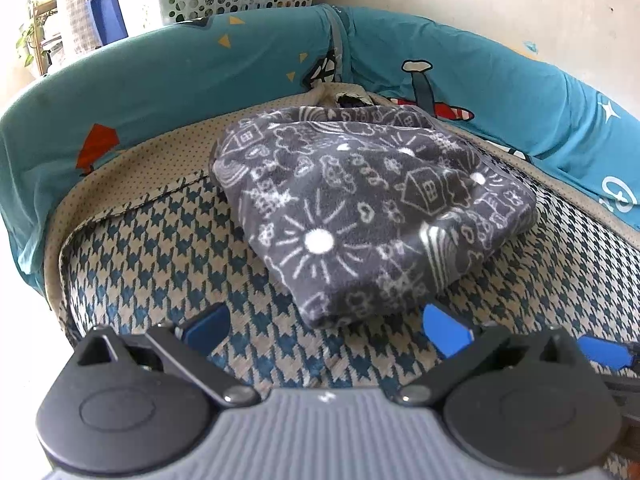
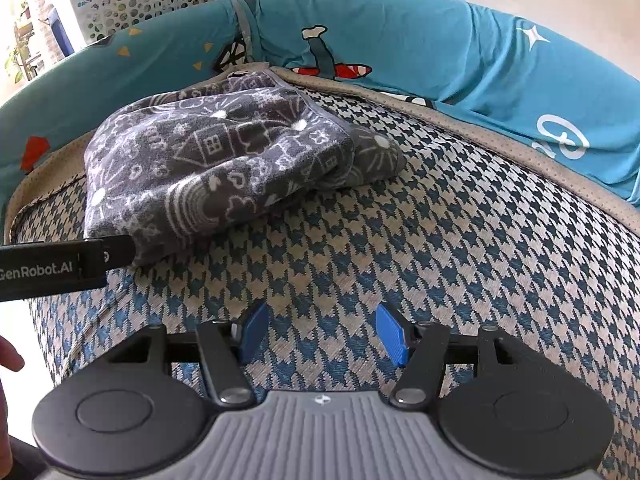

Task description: Fold clothes

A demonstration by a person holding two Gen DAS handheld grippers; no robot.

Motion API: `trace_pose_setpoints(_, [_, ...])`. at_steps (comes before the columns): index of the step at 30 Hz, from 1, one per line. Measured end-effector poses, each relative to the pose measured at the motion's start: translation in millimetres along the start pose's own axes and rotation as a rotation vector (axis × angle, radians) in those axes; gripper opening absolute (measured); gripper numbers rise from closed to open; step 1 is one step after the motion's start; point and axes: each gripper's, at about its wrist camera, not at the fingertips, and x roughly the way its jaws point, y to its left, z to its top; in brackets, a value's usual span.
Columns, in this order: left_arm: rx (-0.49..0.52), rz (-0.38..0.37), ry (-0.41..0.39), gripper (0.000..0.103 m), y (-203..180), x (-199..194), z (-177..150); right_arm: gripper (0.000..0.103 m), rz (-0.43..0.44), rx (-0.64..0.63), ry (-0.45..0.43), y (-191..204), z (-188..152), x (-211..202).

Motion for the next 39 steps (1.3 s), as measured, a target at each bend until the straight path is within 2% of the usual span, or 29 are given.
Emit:
trace_pose_setpoints(18, [-0.020,0.008,0.038,0.103,-2.2,6.6,-1.9,0.059,0.014,0.016,0.001,-1.8,0.7,-2.4])
trace_pose_setpoints(39, [-0.025,0.030,0.043,0.103,-5.2,7.1,-2.8,0.059,0.011,0.017,0.005,-3.2,0.7,-6.0])
